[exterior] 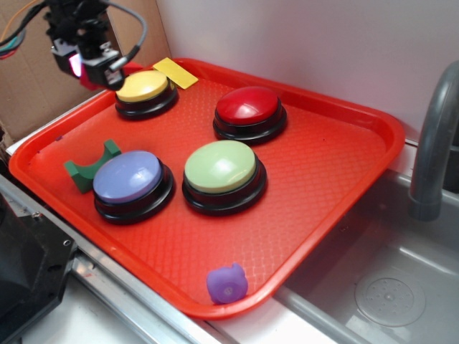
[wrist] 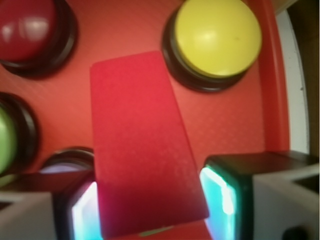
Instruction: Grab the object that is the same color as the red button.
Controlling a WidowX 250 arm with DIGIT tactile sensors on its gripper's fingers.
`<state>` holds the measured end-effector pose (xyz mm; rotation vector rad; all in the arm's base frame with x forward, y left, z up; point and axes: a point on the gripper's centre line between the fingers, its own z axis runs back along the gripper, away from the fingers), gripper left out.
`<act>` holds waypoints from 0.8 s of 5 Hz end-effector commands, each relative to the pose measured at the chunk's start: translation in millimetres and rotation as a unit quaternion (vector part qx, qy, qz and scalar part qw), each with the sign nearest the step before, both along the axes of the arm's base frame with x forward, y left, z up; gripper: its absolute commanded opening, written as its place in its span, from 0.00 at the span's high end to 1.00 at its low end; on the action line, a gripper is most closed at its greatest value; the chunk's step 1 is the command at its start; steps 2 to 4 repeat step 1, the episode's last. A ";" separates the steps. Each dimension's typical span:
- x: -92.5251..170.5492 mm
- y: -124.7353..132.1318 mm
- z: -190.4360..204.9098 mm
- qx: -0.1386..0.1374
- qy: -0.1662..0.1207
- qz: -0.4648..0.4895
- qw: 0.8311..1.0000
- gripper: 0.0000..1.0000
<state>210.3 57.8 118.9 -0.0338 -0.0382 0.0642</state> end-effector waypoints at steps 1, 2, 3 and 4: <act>17.5 -29.4 22.4 -0.018 -0.060 0.050 0.997 1.00; 17.5 -29.4 22.4 -0.018 -0.060 0.050 0.997 1.00; 17.5 -29.4 22.4 -0.018 -0.060 0.050 0.997 1.00; 17.5 -29.4 22.4 -0.018 -0.060 0.050 0.997 1.00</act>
